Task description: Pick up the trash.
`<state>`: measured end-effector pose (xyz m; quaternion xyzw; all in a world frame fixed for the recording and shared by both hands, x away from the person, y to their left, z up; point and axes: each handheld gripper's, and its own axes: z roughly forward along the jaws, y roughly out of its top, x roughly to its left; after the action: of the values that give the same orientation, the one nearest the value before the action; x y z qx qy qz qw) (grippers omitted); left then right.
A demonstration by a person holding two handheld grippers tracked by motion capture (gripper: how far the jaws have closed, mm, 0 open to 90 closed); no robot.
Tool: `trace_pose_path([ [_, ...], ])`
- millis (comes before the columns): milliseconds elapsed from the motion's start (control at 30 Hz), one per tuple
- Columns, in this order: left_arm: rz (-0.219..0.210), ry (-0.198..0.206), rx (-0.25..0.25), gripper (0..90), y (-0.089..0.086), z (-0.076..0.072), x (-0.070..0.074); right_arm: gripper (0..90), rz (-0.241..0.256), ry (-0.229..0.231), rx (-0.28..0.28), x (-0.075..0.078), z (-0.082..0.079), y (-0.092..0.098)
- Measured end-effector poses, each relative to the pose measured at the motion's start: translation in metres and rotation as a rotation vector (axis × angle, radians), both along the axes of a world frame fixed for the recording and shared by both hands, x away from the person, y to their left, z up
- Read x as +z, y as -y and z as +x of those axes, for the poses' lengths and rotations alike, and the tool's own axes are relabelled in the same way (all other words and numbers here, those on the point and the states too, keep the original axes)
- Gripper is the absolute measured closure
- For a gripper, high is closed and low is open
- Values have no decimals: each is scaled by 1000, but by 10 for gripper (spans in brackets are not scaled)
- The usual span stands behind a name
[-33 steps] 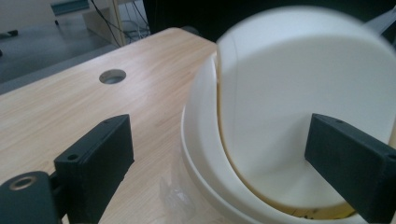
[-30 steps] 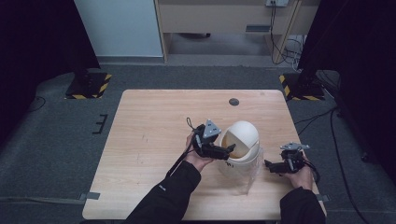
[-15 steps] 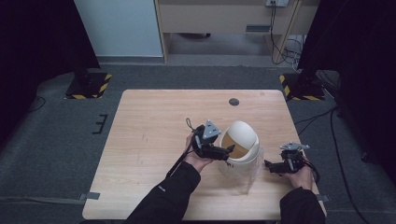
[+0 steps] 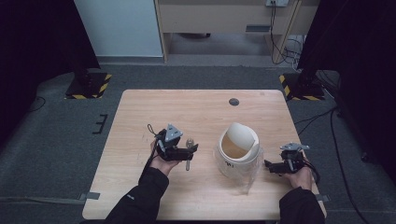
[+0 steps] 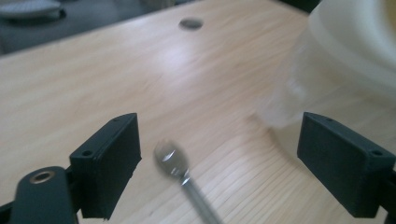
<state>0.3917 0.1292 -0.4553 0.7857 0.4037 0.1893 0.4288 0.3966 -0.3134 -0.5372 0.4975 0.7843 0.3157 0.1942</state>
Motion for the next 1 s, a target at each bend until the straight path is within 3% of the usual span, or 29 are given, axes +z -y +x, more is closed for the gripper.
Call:
trace_pose_path([
  [67,19,-31,22,149,-2,4,-14,6,0,-2,-2,0,-1,0],
  [100,19,-31,22,151,-2,4,-14,6,-2,-2,-2,0,-1,0],
  [133,47,-62,34,152,-2,8,-26,6,-3,-3,1,0,-1,-1],
  [233,78,-106,50,152,2,14,-44,6,-3,-5,-1,0,-1,-1],
  [433,112,-162,66,178,12,20,-68,7,-4,-5,-5,0,-1,-1],
  [500,113,-173,71,195,14,21,-73,8,-3,-10,-9,1,-1,-2],
  [700,133,-135,82,290,19,20,-75,22,-4,-16,-5,2,-1,-2],
  [767,136,-124,88,364,19,20,-75,37,-5,-18,-4,2,-1,-2],
  [800,130,-112,94,503,18,20,-75,54,-4,-19,-11,3,-1,-2],
  [1000,125,-95,127,769,14,19,-75,85,-9,-26,-23,5,-1,-2],
])
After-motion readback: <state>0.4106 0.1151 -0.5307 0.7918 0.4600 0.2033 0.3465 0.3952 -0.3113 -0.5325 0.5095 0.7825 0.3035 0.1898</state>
